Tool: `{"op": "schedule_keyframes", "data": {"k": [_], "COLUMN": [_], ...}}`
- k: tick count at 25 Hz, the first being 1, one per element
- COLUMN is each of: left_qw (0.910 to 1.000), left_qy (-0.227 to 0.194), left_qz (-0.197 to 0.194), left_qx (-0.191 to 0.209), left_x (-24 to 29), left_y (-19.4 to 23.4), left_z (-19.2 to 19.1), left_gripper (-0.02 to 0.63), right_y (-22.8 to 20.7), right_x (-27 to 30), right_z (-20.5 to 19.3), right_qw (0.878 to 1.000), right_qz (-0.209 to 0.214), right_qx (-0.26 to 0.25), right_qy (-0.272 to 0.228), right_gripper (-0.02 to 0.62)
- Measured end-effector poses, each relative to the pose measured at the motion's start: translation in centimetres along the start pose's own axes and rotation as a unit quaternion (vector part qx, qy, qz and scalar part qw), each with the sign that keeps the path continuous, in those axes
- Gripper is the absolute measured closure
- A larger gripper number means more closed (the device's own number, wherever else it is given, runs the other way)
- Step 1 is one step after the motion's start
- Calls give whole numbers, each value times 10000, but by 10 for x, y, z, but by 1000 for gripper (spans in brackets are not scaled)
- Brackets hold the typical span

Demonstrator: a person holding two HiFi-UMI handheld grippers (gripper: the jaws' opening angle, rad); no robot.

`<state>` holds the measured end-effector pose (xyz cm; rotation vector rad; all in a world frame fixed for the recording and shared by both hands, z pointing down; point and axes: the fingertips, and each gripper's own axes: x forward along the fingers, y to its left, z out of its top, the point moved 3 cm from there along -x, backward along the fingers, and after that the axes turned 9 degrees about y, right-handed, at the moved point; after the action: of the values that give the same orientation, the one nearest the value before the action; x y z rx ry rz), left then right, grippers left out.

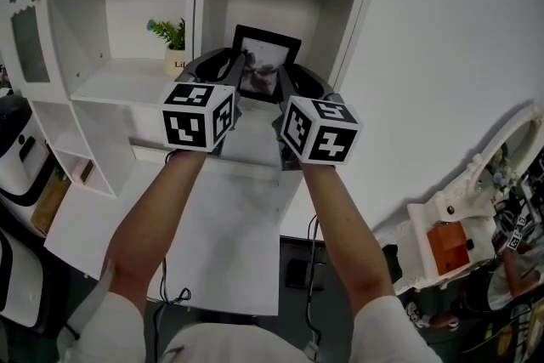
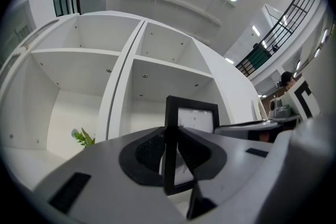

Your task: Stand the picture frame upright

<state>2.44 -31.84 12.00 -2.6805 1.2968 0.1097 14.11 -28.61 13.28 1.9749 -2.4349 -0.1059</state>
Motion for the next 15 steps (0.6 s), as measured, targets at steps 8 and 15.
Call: {"op": "schedule_keyframes", "data": {"k": [8, 15], "left_qw": [9991, 9988], "left_qy": [286, 457], "left_qz": [22, 64], "left_qx": [-298, -150], "left_x": [53, 85], "left_y": [18, 23], "left_z": [3, 5], "left_gripper": [523, 523], "right_y": [-24, -44], "right_x": [45, 73], "right_z": [15, 13], "right_qw": [9992, 9982], "right_qz": [-370, -504], "right_qx": [-3, 137], "right_qy": [157, 295], "right_gripper": [519, 509]}}
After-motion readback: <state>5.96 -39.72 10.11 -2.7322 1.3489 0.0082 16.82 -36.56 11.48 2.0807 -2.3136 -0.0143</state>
